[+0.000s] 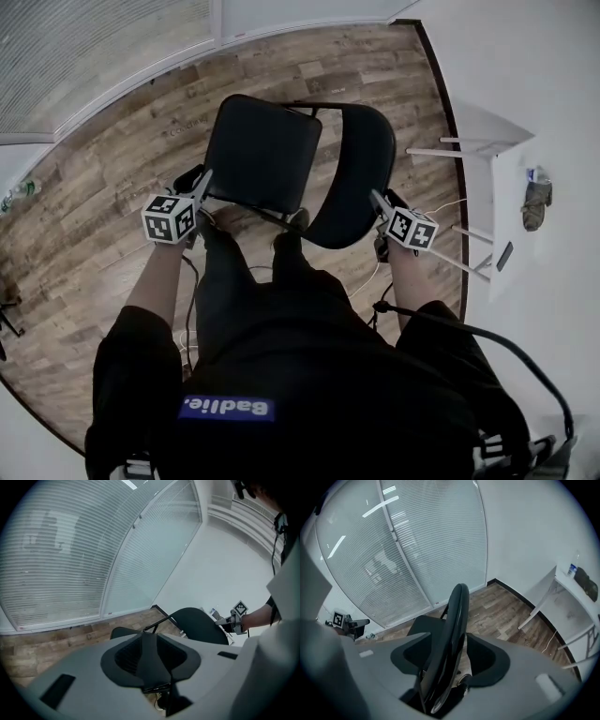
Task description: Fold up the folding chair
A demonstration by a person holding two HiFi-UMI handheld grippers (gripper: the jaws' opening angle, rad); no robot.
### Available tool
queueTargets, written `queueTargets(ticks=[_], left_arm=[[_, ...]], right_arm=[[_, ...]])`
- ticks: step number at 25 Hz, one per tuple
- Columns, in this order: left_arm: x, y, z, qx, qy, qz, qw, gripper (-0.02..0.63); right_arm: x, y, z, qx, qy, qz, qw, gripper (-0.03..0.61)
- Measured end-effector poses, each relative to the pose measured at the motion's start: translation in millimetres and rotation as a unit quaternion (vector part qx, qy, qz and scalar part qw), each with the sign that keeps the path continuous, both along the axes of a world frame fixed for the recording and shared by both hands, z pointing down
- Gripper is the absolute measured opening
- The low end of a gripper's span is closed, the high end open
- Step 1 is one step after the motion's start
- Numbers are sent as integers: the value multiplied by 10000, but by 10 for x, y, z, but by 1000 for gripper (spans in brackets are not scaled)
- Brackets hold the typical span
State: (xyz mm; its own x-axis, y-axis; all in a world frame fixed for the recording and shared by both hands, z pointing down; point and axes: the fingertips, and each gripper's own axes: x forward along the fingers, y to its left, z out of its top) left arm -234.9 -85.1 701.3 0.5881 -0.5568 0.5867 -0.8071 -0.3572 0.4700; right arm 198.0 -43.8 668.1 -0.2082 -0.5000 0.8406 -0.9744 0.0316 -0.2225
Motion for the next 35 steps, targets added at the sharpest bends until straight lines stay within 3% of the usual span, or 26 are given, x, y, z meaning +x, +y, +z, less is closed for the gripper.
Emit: queueTargets(ticks=[6, 11, 17, 26, 31, 35], left_arm=[[-186, 18, 537, -495, -212, 96, 9985, 148], [-324, -18, 1088, -1018, -66, -49, 9948, 198], [-287, -53, 1698, -1413, 149, 591, 9881, 226], [-371, -267, 2518, -1818, 129, 1054, 9776, 264], [-344, -347, 2962, -2031, 100, 1225, 9714, 270], [-313, -432, 3295, -2135, 55, 1377, 9672, 276]], right_arm=[[25, -34, 180, -146, 42, 43, 9999, 230], [4, -85, 285, -199, -13, 87, 9998, 239], [-27, -91, 455, -349, 44, -4, 9994, 242], [-136, -122, 658, -555, -44, 61, 9984, 242], [-242, -41, 771, -1045, -56, -196, 9943, 239], [-258, -28, 849, -1323, -96, -234, 9909, 197]])
